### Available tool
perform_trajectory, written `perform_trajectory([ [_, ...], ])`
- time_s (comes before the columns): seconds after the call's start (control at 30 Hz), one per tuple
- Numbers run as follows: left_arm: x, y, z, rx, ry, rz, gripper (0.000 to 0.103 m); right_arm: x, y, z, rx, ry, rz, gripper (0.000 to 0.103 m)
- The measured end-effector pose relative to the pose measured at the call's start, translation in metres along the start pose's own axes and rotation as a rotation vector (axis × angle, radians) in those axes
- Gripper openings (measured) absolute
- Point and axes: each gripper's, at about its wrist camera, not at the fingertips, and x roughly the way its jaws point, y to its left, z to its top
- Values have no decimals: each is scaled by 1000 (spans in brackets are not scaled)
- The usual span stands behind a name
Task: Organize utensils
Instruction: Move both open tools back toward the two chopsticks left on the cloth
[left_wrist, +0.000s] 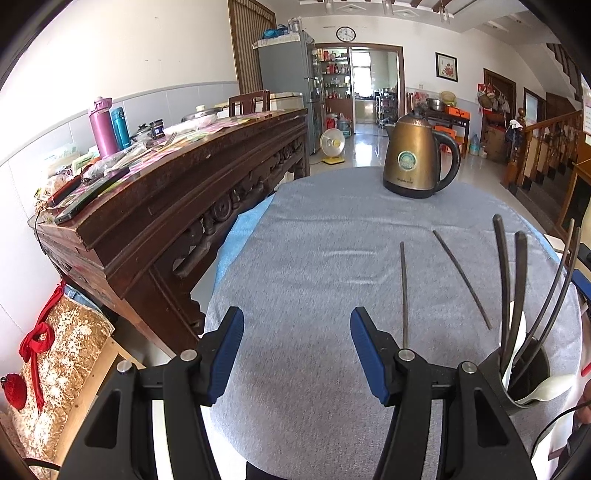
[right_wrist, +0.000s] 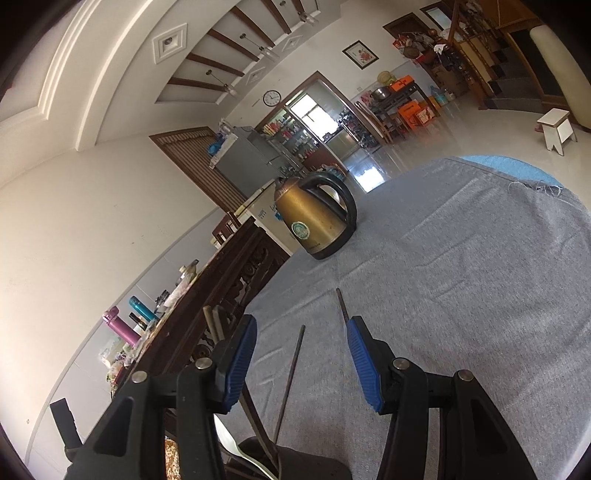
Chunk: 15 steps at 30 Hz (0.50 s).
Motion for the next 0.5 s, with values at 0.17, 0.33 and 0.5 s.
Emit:
perform_trajectory([
  [0.17, 7, 1, -2, -1, 23, 6, 61, 6, 0, -2, -2, 25, -12, 54],
  [0.33, 14, 3, -4, -4, 46, 6, 61, 14, -1, -5, 0, 41, -21, 54],
  [0.5, 24, 4, -7, -6, 74, 7, 61, 23, -4, -10, 6, 68, -32, 54],
])
